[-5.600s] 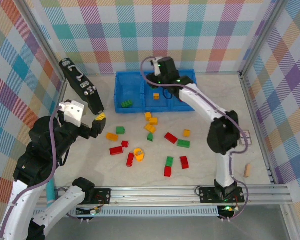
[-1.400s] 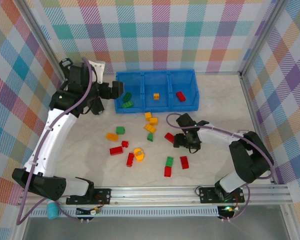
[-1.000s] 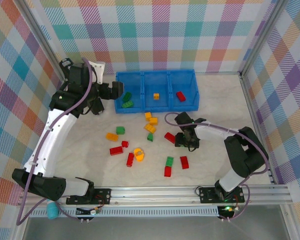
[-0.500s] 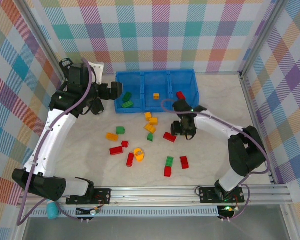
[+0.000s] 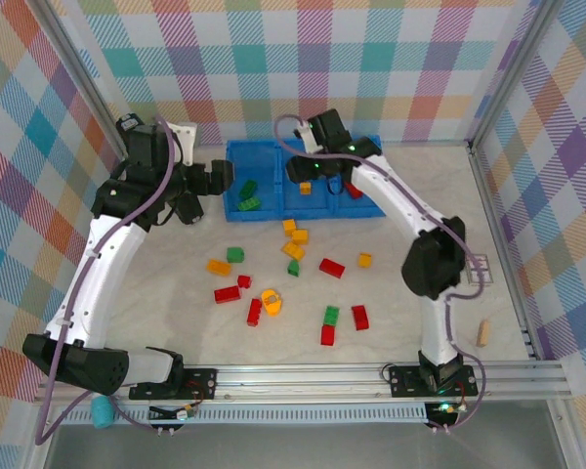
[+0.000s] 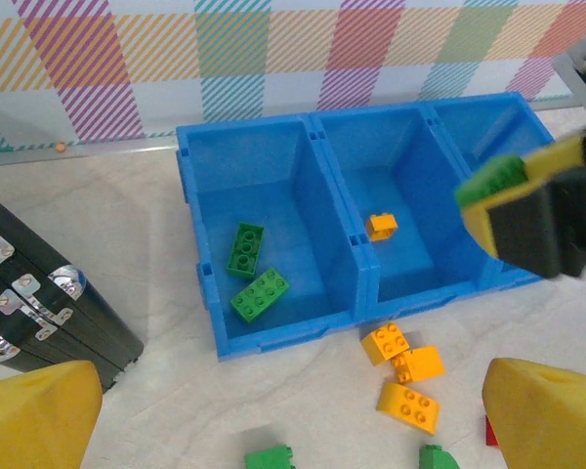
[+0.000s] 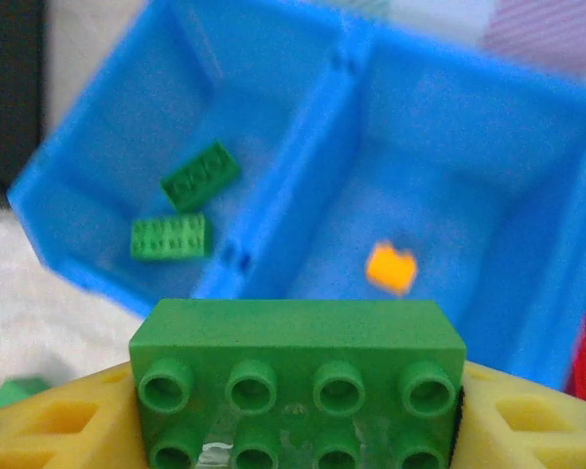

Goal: Sort the legos into containers by color
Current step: Place the lego in the container.

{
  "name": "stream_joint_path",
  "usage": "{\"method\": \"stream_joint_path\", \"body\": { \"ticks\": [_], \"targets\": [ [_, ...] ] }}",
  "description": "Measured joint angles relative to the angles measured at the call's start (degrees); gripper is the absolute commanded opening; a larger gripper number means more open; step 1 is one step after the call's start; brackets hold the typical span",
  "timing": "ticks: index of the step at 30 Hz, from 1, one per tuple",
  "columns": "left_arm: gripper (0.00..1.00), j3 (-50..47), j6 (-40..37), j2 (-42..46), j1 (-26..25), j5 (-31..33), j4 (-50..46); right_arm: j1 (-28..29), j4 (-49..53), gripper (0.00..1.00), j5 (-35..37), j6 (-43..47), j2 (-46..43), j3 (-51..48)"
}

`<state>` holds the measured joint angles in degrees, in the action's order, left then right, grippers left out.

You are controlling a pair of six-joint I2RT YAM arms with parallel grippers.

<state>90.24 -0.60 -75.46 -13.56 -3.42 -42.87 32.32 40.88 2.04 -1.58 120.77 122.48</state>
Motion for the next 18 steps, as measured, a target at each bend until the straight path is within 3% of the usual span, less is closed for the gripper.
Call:
{"method": "stream_joint_path", "body": {
  "ticks": [6,18],
  "targets": [
    [1.00,-0.28,0.00,0.00,0.66,0.02,0.11,1.22,-3.45,0.52,-3.34,8.79,11.87,12.55],
    [1.00,-1.20,0.00,0.11,0.74,0.02,1.05,4.55,-8.72,0.53,-7.19,25.16,20.74,14.84]
  ]
}}
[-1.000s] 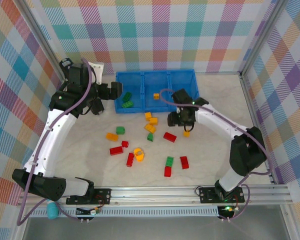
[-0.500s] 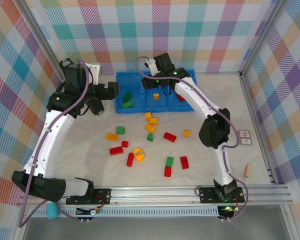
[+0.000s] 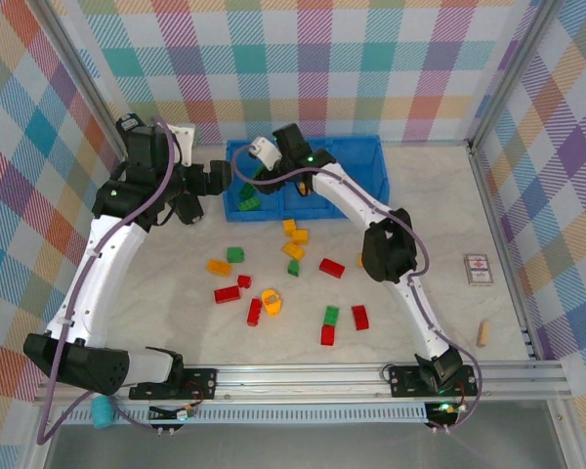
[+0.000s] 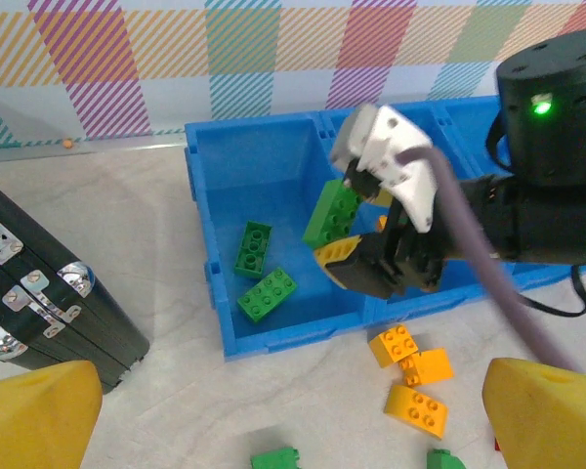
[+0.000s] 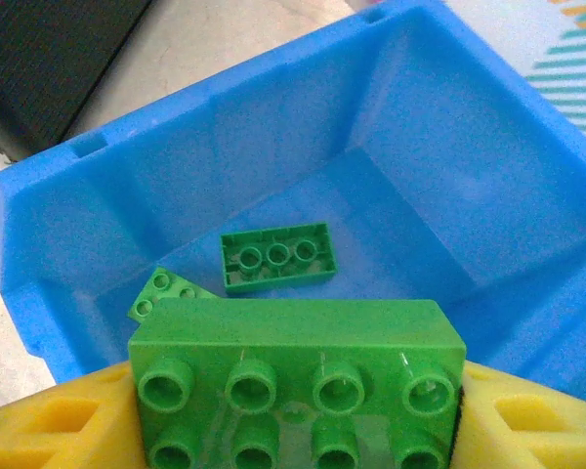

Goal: Sort the legos into containers by color
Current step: Place the lego in the container.

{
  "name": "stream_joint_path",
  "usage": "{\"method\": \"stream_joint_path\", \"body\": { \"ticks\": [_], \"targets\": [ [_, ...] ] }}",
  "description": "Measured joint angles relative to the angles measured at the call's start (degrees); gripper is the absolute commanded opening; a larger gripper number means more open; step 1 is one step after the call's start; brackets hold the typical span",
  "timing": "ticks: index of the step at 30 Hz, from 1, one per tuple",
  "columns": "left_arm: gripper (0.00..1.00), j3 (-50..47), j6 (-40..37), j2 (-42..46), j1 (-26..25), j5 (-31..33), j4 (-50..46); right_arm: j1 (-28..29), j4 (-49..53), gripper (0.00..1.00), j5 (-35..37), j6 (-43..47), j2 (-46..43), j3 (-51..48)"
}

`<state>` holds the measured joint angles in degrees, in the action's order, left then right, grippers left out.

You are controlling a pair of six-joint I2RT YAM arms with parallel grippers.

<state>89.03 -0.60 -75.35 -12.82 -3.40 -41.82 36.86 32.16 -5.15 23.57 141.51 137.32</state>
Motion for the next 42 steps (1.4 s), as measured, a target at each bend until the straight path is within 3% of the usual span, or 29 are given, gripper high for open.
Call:
{"method": "stream_joint_path", "body": {
  "ticks": [12,24,33,36,42],
  "targets": [
    [1.00,-0.85,0.00,0.11,0.33,-0.02,0.20,3.45,0.83,0.65,0.39,13.44,6.27,4.22],
    [1.00,-1.38,0.04,0.83,0.66,-0.04,0.24,3.23,0.87,0.82,0.59,16.06,6.32,4.22],
    [1.00,-1.60,0.42,1.68,0.76,-0.22,0.24,3.23,2.43,0.86,1.73,14.99,6.01,3.96],
    [1.00,-1.60,0.44,1.73,0.76,-0.22,0.24,3.21,3.50,0.89,3.19,11.41,2.43,-0.28],
    [1.00,-1.60,0.61,1.92,0.76,-0.22,0.26,2.67,2.34,0.91,8.44,-0.02,-18.08,-21.35]
  ]
}}
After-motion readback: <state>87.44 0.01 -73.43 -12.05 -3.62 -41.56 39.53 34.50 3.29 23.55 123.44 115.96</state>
